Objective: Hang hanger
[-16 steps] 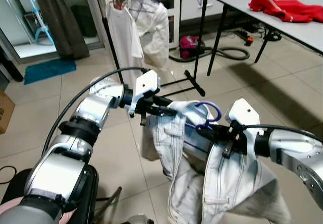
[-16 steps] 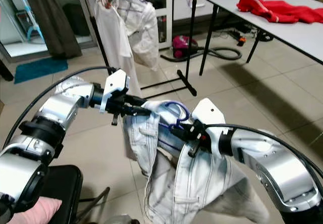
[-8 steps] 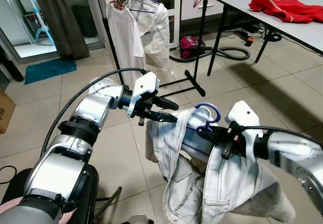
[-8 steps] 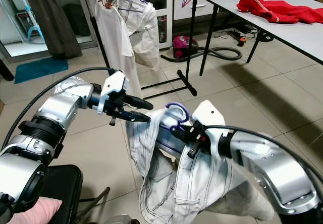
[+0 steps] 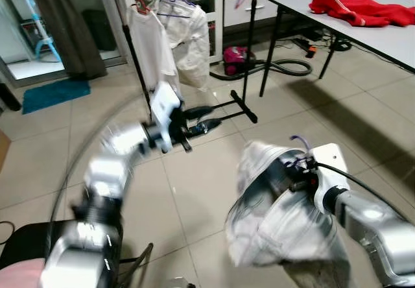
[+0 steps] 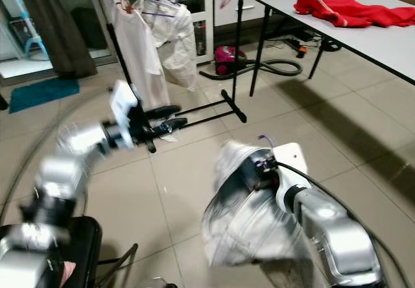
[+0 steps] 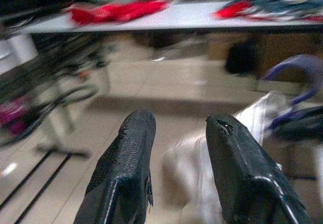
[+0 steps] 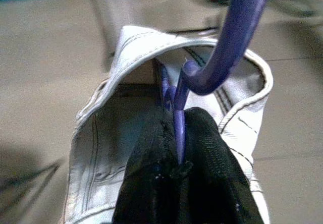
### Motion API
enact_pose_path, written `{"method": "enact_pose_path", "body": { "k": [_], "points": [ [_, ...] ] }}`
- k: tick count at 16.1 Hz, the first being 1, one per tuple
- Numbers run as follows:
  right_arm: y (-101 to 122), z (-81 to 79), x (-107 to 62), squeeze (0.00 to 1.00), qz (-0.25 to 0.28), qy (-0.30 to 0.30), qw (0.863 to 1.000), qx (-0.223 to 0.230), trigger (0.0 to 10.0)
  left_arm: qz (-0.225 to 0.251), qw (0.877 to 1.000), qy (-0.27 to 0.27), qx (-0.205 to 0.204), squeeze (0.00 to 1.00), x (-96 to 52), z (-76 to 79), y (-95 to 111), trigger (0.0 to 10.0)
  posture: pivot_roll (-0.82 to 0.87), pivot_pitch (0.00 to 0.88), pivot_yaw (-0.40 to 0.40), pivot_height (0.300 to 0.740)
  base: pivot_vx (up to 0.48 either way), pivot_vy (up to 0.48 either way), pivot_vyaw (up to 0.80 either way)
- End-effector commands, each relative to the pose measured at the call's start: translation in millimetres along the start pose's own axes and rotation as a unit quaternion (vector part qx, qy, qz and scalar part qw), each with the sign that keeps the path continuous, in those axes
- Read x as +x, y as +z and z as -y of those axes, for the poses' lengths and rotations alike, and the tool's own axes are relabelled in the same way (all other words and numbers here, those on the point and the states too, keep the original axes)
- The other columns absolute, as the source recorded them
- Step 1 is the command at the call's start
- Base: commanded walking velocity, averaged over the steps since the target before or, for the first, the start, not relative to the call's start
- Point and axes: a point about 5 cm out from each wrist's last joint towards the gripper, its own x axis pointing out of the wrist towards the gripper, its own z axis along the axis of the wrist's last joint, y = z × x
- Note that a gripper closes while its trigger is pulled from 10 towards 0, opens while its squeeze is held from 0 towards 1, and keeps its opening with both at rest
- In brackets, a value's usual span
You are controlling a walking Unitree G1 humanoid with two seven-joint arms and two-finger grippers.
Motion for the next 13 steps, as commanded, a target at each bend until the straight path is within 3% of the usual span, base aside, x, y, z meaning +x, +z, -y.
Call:
{"method": "enact_pose_path", "body": {
  "k": [1,2,4,5,7,10,11,12,13],
  "points": [
    [9.9,12.0,-1.8,0.0,0.043,-0.081,0.996,0.016,3.3,-0.012,0.997,0.072,0.017,0.0,-3.7,-2.4,-1.3,10.0,-0.01,0.0,0.084,0.74,0.0,0.0,0.0],
    [4.8,15.5,-2.3,0.0,0.044,-0.131,0.988,0.064,10.0,-0.016,0.992,0.128,0.002,0.0,-4.4,2.3,-8.3,10.0,-0.01,0.0,0.078,0.74,0.0,0.0,0.0],
    [-3.8,18.8,-6.5,0.0,0.063,-0.186,0.974,0.109,10.0,-0.011,0.971,0.238,-0.002,0.0,-9.9,-4.1,-19.5,10.0,-0.01,0.0,0.079,0.74,0.0,0.0,0.0],
    [-7.3,18.3,-8.3,0.0,0.071,-0.199,0.973,0.088,10.0,-0.003,0.971,0.237,-0.014,0.0,-11.7,-0.8,-22.3,10.0,-0.01,0.0,0.081,0.74,0.356,0.0,0.0],
    [-22.0,13.1,-9.3,0.0,0.045,-0.201,0.974,0.09,10.0,-0.003,0.977,0.212,-0.037,0.0,-11.6,14.3,-29.5,10.0,-0.01,0.0,0.083,0.74,0.448,0.0,0.0],
    [-19.0,7.1,-6.9,0.0,0.066,-0.192,0.973,0.105,10.0,-0.018,0.971,0.235,-0.044,0.0,-13.6,18.2,-37.2,10.0,-0.01,0.0,0.091,0.74,0.48,0.0,0.0],
    [-17.5,5.1,-5.7,0.0,0.074,-0.189,0.973,0.112,10.0,-0.019,0.967,0.249,-0.055,0.64,-13.9,15.9,-38.5,10.0,-0.01,0.0,0.091,0.74,0.48,0.0,0.0],
    [-16.2,3.4,-4.8,0.0,0.078,-0.186,0.973,0.113,10.0,-0.019,0.966,0.252,-0.055,1.0,-14.3,14.5,-37.9,10.0,-0.01,0.0,0.09,0.74,0.48,0.0,0.0],
    [-15.4,2.6,-4.3,0.0,0.08,-0.185,0.973,0.114,10.0,-0.018,0.966,0.254,-0.051,1.0,-14.3,14.0,-37.1,10.0,-0.01,0.0,0.089,0.74,0.48,0.0,0.0]
  ]
}}
